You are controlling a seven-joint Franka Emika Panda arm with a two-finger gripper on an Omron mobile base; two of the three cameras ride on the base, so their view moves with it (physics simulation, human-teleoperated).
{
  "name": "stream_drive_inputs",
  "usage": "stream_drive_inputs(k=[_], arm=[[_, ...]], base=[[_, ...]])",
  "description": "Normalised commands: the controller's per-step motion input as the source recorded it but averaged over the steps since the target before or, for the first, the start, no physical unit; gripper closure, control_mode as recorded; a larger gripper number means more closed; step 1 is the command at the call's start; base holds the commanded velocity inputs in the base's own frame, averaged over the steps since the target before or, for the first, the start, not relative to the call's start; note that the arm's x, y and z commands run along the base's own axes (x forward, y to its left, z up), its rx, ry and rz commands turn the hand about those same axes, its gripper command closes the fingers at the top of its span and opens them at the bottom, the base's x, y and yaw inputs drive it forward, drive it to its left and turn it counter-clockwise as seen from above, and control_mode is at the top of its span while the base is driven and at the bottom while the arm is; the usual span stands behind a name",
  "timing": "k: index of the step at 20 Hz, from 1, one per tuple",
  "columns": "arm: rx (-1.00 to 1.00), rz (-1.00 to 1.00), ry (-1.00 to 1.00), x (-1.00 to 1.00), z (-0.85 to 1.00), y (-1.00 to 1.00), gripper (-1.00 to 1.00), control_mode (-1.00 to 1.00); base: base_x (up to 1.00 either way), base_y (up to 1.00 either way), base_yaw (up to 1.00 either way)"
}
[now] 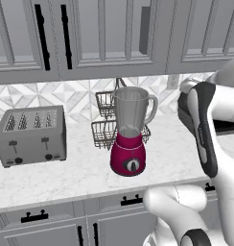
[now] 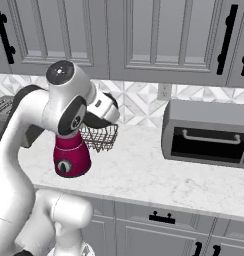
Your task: Close the lid blender by securely placing the lid on top.
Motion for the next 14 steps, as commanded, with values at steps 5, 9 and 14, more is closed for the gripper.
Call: stream_drive_inputs(k=[5, 9, 14], arm=[[0.0, 0.0, 0.0, -0.64, 0.42, 0.48, 1.0, -1.0], [0.01, 0.0, 0.0, -0.46, 0.51, 0.58, 1.0, -1.0], [0.04, -0.02, 0.04, -0.08, 0.43, 0.61, 1.0, -1.0]], base=[[0.0, 0.0, 0.0], [0.0, 0.0, 0.0], [0.0, 0.0, 0.0]])
